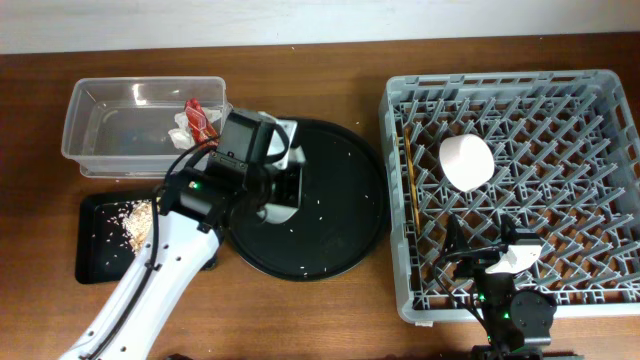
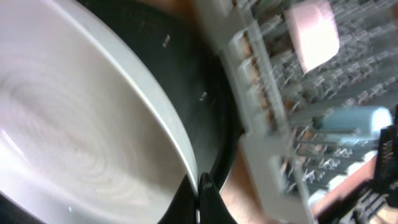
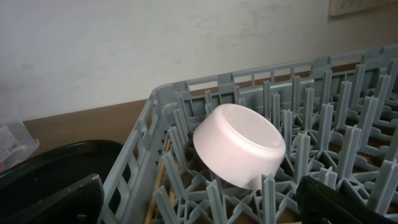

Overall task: Sort waste into correct bins and load items into the dishwasher rack
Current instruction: 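Carry the empty white plate with the left gripper to the rack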

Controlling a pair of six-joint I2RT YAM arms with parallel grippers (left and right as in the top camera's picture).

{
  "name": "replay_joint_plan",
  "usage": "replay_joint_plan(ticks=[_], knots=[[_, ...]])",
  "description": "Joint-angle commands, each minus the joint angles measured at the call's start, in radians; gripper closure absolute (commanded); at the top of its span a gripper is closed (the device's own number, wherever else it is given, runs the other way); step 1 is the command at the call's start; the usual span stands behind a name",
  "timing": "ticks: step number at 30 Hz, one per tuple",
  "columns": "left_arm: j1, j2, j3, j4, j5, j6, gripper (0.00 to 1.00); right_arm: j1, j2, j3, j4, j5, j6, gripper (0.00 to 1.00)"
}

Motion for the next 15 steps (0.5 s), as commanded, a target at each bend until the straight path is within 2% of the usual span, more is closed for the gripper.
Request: replay_joint_plan(ticks=[1,4,6,9,11,15], knots=[[-0.040,0.003,0.027,0.225,0.122,-0.018,1.00,-0.008,-0.007,-0.009,0.003,-0.013,-0.007,0.02],[-0.076,0.055,0.027,0.473,0.244,-0.024,1.00,-0.008,-0.007,-0.009,0.003,-0.013,-0.007,0.02],[-0.113,0.121,0.027,0.695,0.340,-0.116,1.00,-0.008,-0.007,-0.009,0.003,-0.013,-0.007,0.02],[-0.150,0.203,0.027,0.909,0.429,-0.217,1.00,-0.008,-0.007,-0.009,0.003,-0.013,-0.007,0.02],[-0.173,0.253,0.027,0.990,0.452,-0.270,1.00,-0.008,-0.007,-0.009,0.003,-0.013,-0.007,0.02],[-0.210,0.334,0.027,1.009,0.469,-0.292,1.00,-0.008,-0.007,-0.009,0.003,-0.013,-0.007,0.02]])
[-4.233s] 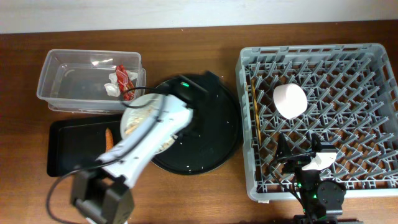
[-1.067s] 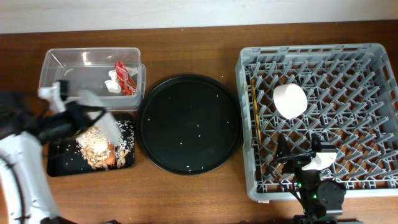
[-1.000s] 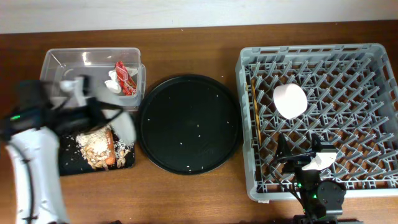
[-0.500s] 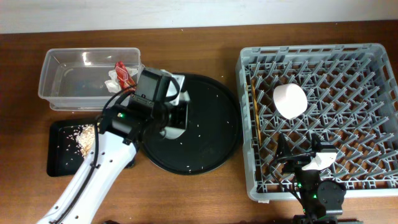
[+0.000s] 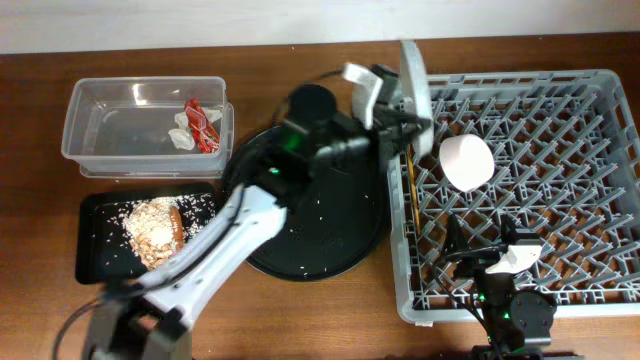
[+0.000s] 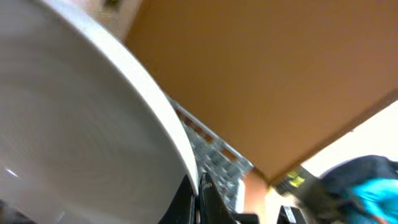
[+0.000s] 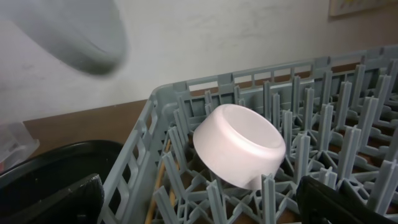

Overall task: Sort waste into correct bins and load items into the dishwasher rack
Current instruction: 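Carry the empty white plate with the left gripper to the rack, then stand the white plate upright in the rack and open the left gripper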

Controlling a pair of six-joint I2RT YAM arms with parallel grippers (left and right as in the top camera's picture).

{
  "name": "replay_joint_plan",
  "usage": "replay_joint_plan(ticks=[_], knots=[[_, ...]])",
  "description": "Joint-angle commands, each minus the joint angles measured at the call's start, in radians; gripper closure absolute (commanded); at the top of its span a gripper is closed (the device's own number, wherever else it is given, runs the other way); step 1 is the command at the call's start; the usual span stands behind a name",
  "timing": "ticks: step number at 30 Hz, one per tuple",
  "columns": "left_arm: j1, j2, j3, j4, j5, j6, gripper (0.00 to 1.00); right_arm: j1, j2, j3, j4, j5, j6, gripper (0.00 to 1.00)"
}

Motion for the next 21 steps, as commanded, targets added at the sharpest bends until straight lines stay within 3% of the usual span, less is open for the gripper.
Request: replay_joint_plan(ticks=[1,5,9,12,13,15,16,19,21], knots=[[-0.031,0.082,0.003,0.010,0.075,-0.077,1.00,-0.008,-0.006,-0.009,0.003,-0.013,-0.006,0.02],[-0.032,0.141,0.003,0.005,0.075,-0.089,0.99,-0.008,-0.006,-0.009,0.003,-0.013,-0.006,0.02],[-0.031,0.147,0.003,-0.048,0.051,-0.086,0.80,-0.008,-0.006,-0.009,0.003,-0.013,-0.006,0.02],[-0.030,0.146,0.003,-0.084,0.047,-0.021,0.69,-0.008,-0.006,-0.009,0.003,-0.013,-0.006,0.02],[-0.030,0.146,0.003,-0.092,0.047,0.001,0.57,-0.008,-0.006,-0.009,0.003,-0.013,-0.006,0.02],[-0.024,0.142,0.003,-0.113,0.045,0.030,0.16,-0.008,-0.006,-0.009,0.003,-0.013,-0.006,0.02],[-0.011,0.134,0.004,-0.138,0.045,0.031,0.01,-0.008,-0.006,-0.009,0.003,-0.013,-0.006,0.02],[0.038,0.081,0.004,-0.238,0.023,0.079,0.01,-0.008,-0.006,-0.009,0.003,-0.013,-0.006,0.02],[0.077,0.000,0.004,-0.352,-0.068,0.135,0.01,-0.008,-0.006,-0.009,0.003,-0.013,-0.006,0.02]])
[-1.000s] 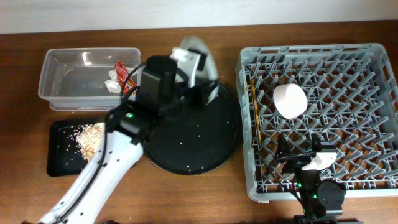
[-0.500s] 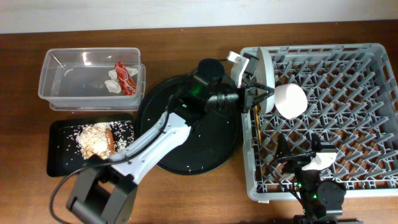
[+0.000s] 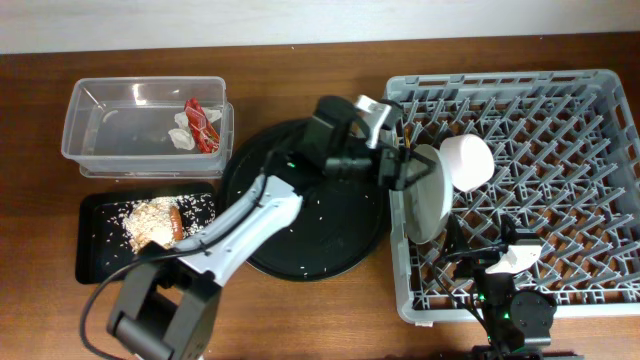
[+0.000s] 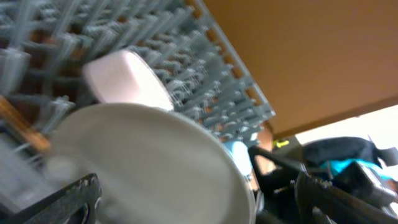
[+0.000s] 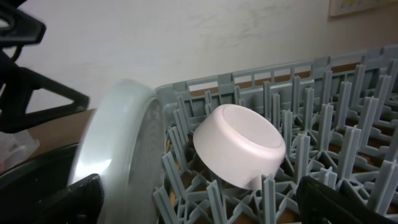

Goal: Sort waste into correct bins and load items into the dishwasher rack

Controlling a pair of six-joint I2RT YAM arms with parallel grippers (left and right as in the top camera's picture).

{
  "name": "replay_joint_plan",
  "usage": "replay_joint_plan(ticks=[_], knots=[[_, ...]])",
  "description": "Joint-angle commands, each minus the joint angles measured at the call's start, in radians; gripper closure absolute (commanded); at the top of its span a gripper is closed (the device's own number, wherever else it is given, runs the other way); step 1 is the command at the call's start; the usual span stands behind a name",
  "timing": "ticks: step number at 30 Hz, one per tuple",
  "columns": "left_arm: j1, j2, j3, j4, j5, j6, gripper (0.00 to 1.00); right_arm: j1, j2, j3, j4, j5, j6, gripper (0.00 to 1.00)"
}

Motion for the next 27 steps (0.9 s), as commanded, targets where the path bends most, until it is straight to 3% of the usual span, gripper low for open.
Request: replay_joint_plan(ticks=[1,5,9,19,25,27], knots=[[0.070,-0.163,0.005,-0.134,-0.138,0.124,0.01,-0.008,-0.006,-0.009,0.003,-0.013,-0.007,0.02],[0.082,-0.313,0.005,-0.261,-0.291,0.226,0.01,-0.008,-0.006,-0.009,0.003,-0.013,-0.007,0.02],[0.084,-0.506,0.005,-0.442,-0.552,0.334,0.01,-0.008,-0.006,-0.009,0.003,-0.013,-0.007,0.02],[0.084,-0.758,0.005,-0.708,-1.089,0.336,0.01,-0.008,-0.006,-0.009,0.003,-0.013,-0.007,0.02],[0.084,-0.866,-0.021,-0.740,-1.103,0.578,0.00,-0.008,-0.006,-0.009,0.003,-0.013,-0.007,0.02],[0.099,-0.916,-0.058,-0.734,-1.100,0.591,0.01,-0.008,-0.006,-0.009,0.003,-0.013,-0.007,0.02]])
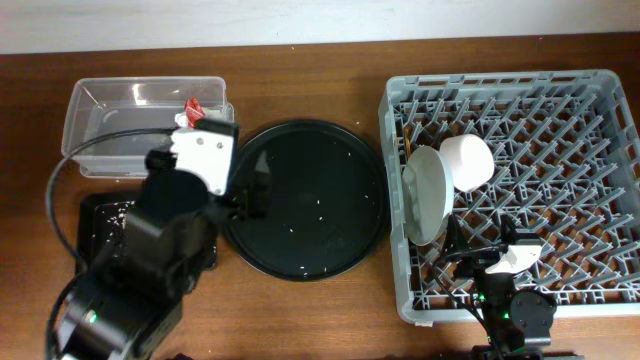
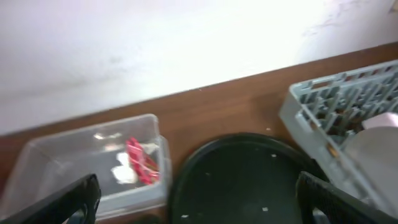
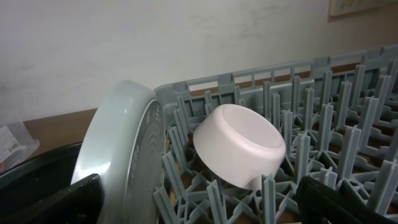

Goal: Sort waste into correct bins and load items into the dishwasher rack

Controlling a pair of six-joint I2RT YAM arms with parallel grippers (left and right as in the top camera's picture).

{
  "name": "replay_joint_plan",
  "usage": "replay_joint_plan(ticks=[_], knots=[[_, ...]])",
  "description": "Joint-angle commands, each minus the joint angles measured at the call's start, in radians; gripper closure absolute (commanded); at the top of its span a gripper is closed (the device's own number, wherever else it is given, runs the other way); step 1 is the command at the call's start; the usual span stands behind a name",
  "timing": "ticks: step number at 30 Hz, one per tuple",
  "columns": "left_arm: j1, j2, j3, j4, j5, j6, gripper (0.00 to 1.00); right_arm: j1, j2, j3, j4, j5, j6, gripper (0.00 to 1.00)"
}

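Observation:
A grey-white plate [image 1: 422,203] stands on edge in the left rows of the grey dishwasher rack [image 1: 600,90], right beside an upturned white bowl [image 1: 467,160]. In the right wrist view the plate [image 3: 118,155] and bowl [image 3: 239,144] stand just ahead of my right gripper [image 3: 199,211], which is open and empty at the rack's front [image 1: 487,252]. My left gripper [image 1: 252,195] is open and empty at the left rim of the round black tray [image 1: 310,215]. Its wrist view looks over the tray [image 2: 249,174] toward the rack [image 2: 317,102].
A clear bin [image 1: 110,130] at the back left holds a red wrapper [image 1: 193,108] and white scraps. A small black tray [image 1: 100,215] with crumbs lies mostly hidden under my left arm. A wooden chopstick [image 1: 408,150] lies along the rack's left side.
My left gripper was at the rack, open around the plate. Now the arm is back at the table's left over the small black tray, and the plate stays standing in the rack.
My left gripper first held the plate over the round black tray. Then it held the plate on edge above the rack's left wall. Then the plate stood in the rack beside the bowl with the jaws apart. Now the left arm is away from it. The right arm never moved.

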Motion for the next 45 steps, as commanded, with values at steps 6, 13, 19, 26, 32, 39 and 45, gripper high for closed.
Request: replay_joint_plan(ticks=[6,13,19,26,32,39,45], knots=[[0.189,-0.299,-0.324,0.149,0.087,0.124,0.01,-0.008,-0.006,-0.009,0.003,-0.013,-0.007,0.02],[0.360,-0.614,-0.737,0.399,0.254,0.123,0.01,-0.008,-0.006,-0.009,0.003,-0.013,-0.007,0.02],[0.380,-0.789,-0.980,0.519,0.258,0.123,0.01,-0.008,-0.006,-0.009,0.003,-0.013,-0.007,0.02],[0.380,-0.908,-1.201,0.642,0.259,0.123,0.01,-0.008,-0.006,-0.009,0.003,-0.013,-0.007,0.02],[0.380,-0.960,-1.297,0.680,0.294,0.124,0.01,-0.008,-0.006,-0.009,0.003,-0.013,-0.007,0.02],[0.380,-0.960,-1.297,0.680,0.293,0.124,0.01,-0.008,-0.006,-0.009,0.003,-0.013,-0.007,0.02],[0.380,-0.959,-1.297,0.680,0.293,0.124,0.01,-0.008,-0.006,-0.009,0.003,-0.013,-0.007,0.02]])
